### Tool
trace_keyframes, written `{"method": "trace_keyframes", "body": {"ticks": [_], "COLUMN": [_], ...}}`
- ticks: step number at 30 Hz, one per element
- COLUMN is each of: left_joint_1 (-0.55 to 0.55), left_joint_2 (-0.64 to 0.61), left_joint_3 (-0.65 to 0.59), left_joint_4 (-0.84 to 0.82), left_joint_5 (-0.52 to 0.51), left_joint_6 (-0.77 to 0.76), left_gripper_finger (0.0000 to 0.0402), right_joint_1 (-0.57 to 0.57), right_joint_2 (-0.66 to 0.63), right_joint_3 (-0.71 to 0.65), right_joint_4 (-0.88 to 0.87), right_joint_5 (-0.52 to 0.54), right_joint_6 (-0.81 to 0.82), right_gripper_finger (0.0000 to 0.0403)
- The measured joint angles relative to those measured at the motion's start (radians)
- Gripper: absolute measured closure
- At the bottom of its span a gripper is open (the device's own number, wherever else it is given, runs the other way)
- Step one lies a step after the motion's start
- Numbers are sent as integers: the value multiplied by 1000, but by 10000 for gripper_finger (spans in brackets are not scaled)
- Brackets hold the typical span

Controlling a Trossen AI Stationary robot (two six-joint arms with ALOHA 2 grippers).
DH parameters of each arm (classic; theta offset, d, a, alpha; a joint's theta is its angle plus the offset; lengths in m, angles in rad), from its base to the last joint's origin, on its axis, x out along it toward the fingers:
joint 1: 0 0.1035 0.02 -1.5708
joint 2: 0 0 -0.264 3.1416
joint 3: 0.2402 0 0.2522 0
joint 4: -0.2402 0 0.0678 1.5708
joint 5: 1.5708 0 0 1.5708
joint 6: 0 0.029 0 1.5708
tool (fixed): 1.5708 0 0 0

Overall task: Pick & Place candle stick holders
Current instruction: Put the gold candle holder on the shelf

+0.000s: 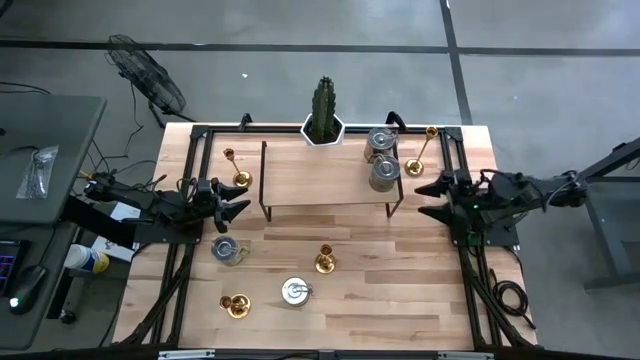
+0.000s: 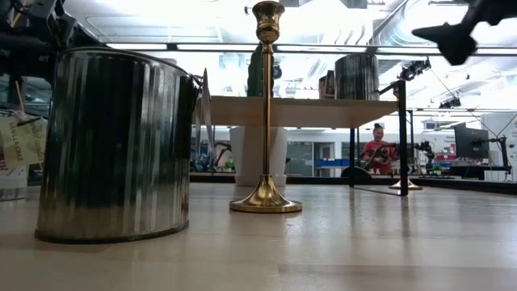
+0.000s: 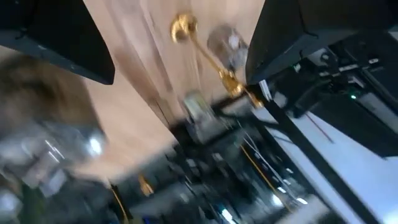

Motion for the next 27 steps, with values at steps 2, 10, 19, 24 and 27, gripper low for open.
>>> {"method": "trace_keyframes", "body": {"ticks": [2,10,19,24,27], "left_joint_1": [0,0,0,0,0], "left_joint_2": [0,0,0,0,0], "left_joint_3": [0,0,0,0,0], "left_joint_4": [0,0,0,0,0], "left_joint_5": [0,0,0,0,0], "left_joint_6": [0,0,0,0,0], "left_gripper_finger": [156,156,156,156,156], "right_joint_1": [0,0,0,0,0], "right_joint_2": [5,10,-28,-80,-125], "right_joint_3": [-68,-277,-300,-300,-300], "right_joint_4": [121,447,469,394,337], "right_joint_5": [0,0,1,0,1], "right_joint_6": [-77,-234,-351,-365,-365], "right_gripper_finger": [48,67,203,298,351]}}
